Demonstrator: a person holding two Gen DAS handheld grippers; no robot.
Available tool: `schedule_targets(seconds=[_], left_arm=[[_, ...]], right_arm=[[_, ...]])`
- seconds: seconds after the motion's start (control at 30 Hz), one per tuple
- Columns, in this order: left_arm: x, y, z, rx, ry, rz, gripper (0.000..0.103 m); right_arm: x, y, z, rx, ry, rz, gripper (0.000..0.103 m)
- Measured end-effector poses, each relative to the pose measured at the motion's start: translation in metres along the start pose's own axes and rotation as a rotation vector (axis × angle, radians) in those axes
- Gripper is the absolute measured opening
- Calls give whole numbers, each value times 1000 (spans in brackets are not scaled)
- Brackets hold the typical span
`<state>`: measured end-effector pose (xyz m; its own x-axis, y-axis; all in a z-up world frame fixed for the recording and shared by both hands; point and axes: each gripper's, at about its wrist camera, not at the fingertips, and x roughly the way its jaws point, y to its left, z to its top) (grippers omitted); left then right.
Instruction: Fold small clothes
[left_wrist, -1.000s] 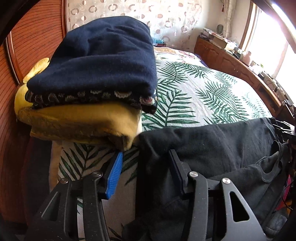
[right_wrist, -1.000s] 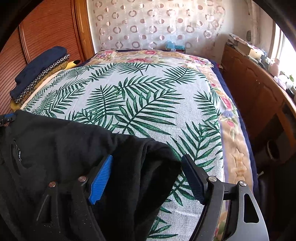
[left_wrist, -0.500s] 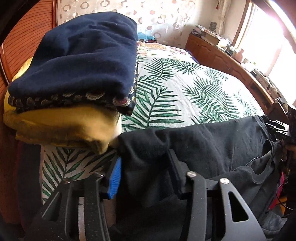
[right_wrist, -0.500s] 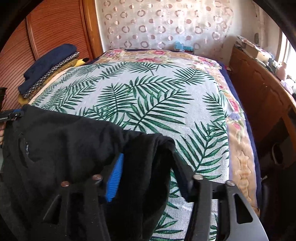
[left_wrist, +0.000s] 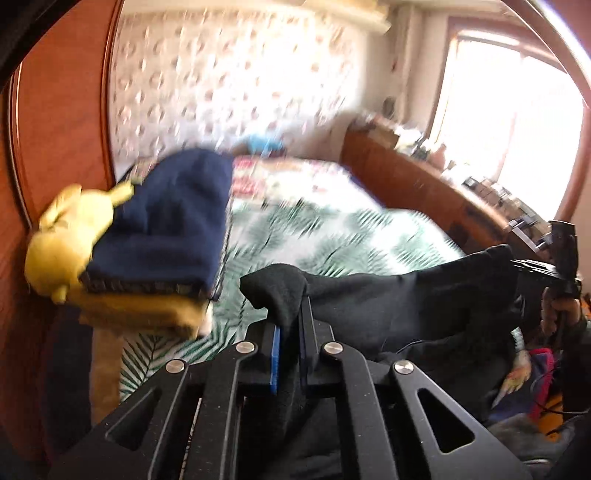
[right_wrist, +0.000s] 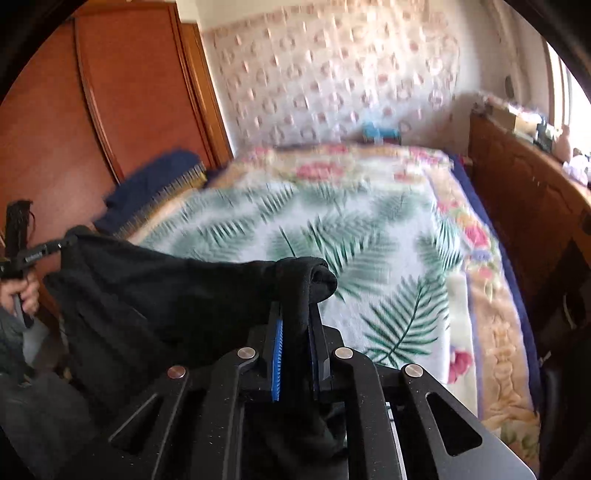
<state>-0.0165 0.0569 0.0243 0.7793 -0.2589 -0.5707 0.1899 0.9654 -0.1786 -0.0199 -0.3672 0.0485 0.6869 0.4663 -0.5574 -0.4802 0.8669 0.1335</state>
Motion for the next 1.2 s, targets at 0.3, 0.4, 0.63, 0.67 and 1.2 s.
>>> schedule_targets(seconds=[0.3, 0.4, 0.63, 0.67, 1.2], left_arm=[[-96, -18, 44, 40, -196, -82, 8], [-120, -31, 54, 85, -248, -78, 8], [-170, -53, 84, 167, -378, -89, 8], [-176, -52, 90, 174, -398, -85, 8], [-237, -45, 145, 210, -615, -20, 8]], right_arm=[[-121, 30, 32, -53, -190, 32, 11], [-155, 42, 36, -89, -244, 26, 10], [-225, 67, 54, -166, -347, 4, 10], [-235, 70, 56, -174, -365, 1, 10], [-303, 115, 66, -287, -554, -132, 10]])
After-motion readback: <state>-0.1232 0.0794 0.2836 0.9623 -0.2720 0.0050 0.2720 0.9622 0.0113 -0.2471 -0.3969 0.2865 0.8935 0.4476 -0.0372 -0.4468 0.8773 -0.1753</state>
